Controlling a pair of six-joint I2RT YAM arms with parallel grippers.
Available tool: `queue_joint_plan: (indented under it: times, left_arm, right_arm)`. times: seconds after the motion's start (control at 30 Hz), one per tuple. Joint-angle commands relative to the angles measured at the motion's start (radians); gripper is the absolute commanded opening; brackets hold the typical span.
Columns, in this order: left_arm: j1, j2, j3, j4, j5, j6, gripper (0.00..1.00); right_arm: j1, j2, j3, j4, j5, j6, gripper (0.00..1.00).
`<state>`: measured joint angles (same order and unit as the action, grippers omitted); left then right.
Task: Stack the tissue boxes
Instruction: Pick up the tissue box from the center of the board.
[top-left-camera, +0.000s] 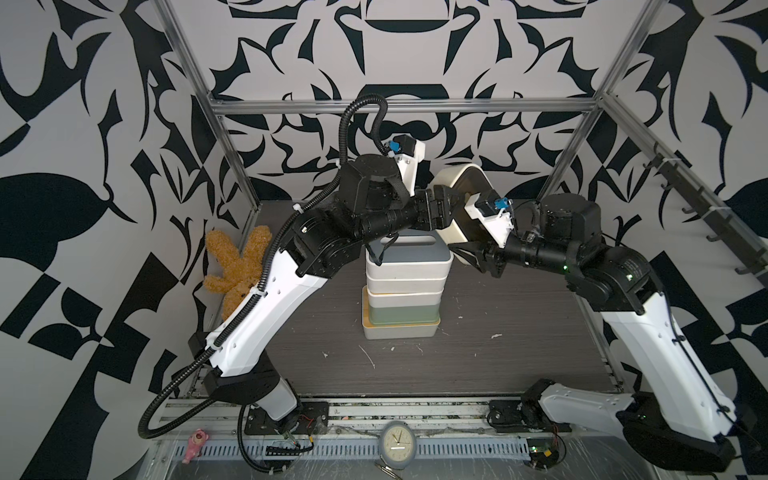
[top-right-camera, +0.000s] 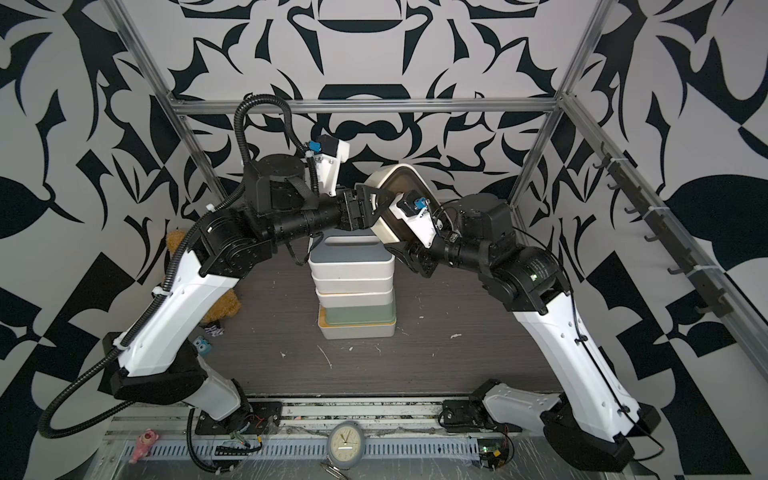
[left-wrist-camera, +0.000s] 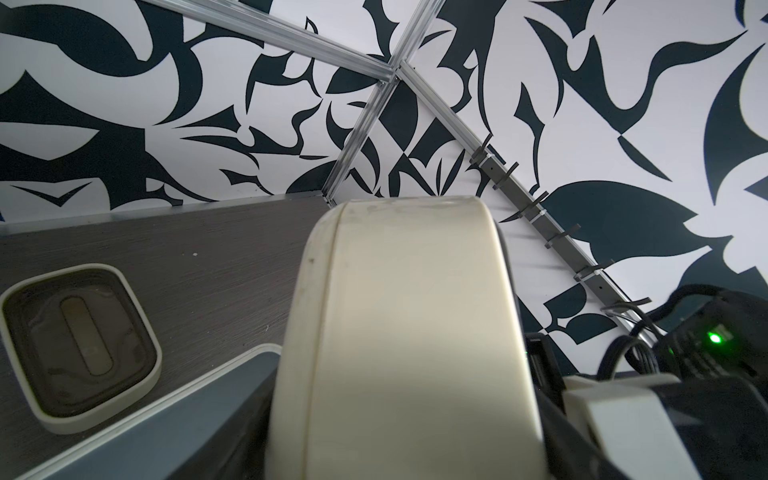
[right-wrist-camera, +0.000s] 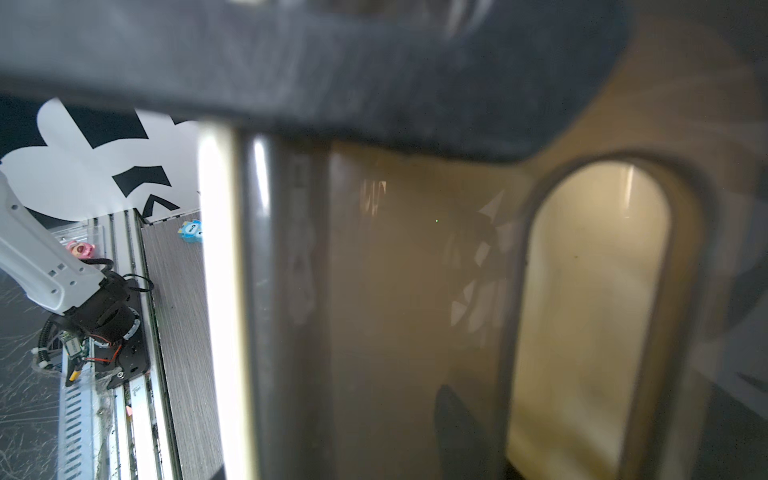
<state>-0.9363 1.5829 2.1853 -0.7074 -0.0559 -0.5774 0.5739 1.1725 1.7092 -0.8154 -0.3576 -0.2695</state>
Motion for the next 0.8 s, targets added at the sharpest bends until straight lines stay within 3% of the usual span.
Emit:
queue_joint_plan:
  times: [0.0, 0.33, 0.43, 0.57, 0.77]
  left_arm:
    - [0.011, -0.063, -0.017, 0.125, -0.054, -0.001, 0.5]
    - [0.038, -0.061, -0.013, 0.183, -0.064, -0.051, 0.48]
    - [0.049, -0.056, -0.001, 0.23, -0.071, -0.074, 0.49]
    - [0.057, -0.02, 0.067, 0.22, -0.111, -0.084, 0.49]
    - [0.152, -0.021, 0.087, 0.21, -0.118, -0.178, 0.49]
  right_arm:
    - [-0.003, -0.033, 0.077, 0.073, -0.022, 0.027, 0.58]
    - [-0.003, -0.058, 0.122, 0.123, 0.042, 0.111, 0.78]
    - [-0.002, -0.088, 0.104, 0.186, 0.142, 0.159, 0.82]
    - [-0.002, -0.132, 0.055, 0.255, 0.393, 0.247, 0.88]
    - [-0.004, -0.115, 0.066, 0.29, 0.516, 0.355, 0.94]
